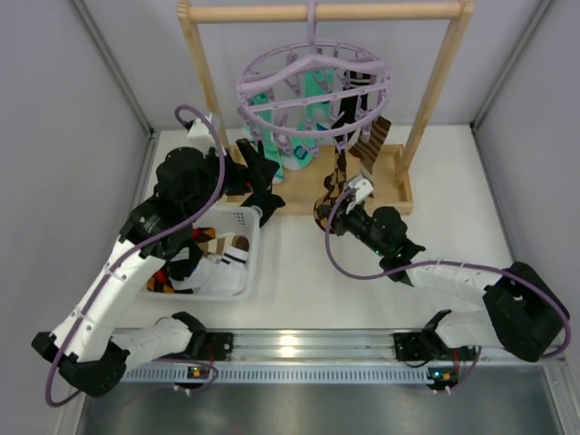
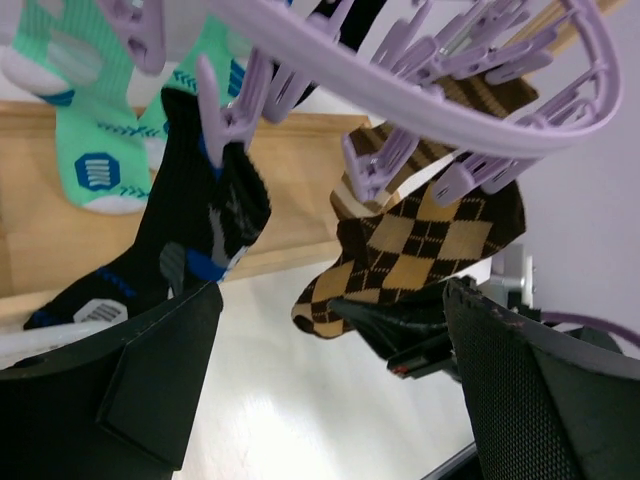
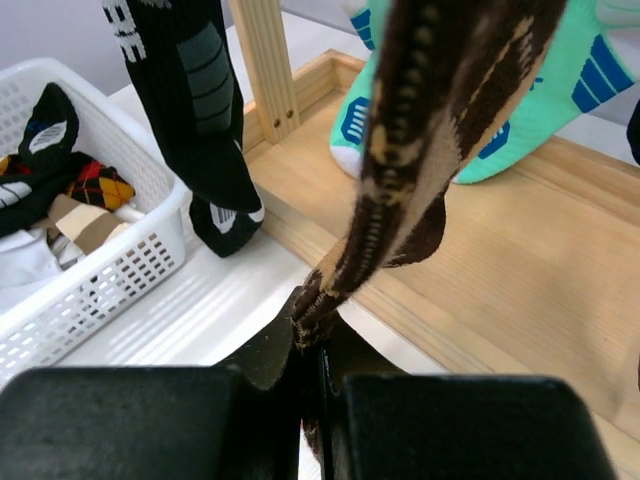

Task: Remove the socks clipped to the hanger

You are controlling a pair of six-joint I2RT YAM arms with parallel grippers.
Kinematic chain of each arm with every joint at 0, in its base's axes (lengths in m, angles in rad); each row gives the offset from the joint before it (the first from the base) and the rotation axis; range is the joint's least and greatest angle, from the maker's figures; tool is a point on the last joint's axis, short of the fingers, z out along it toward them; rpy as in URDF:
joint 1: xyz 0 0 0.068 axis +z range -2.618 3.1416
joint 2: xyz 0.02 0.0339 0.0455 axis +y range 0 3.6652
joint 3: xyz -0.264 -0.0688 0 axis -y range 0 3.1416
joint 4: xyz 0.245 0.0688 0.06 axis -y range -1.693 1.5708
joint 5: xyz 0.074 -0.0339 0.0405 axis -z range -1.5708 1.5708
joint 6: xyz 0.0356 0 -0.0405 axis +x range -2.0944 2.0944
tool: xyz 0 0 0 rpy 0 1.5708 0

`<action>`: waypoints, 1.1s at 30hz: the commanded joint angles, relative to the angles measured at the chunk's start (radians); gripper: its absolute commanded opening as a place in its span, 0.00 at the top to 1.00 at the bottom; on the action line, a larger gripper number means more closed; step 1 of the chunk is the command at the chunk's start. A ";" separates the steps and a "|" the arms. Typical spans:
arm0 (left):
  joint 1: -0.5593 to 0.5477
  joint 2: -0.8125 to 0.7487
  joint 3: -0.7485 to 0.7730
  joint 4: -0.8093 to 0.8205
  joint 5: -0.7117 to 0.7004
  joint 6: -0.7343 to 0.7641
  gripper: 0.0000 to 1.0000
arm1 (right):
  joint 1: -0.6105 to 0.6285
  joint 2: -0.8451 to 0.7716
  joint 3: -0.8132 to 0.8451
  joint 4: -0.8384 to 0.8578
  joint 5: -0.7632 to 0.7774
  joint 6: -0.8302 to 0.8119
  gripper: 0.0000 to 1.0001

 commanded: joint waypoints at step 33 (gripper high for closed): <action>-0.485 0.578 0.562 0.066 -0.719 0.407 0.07 | 0.292 -0.034 0.023 0.024 0.369 -0.004 1.00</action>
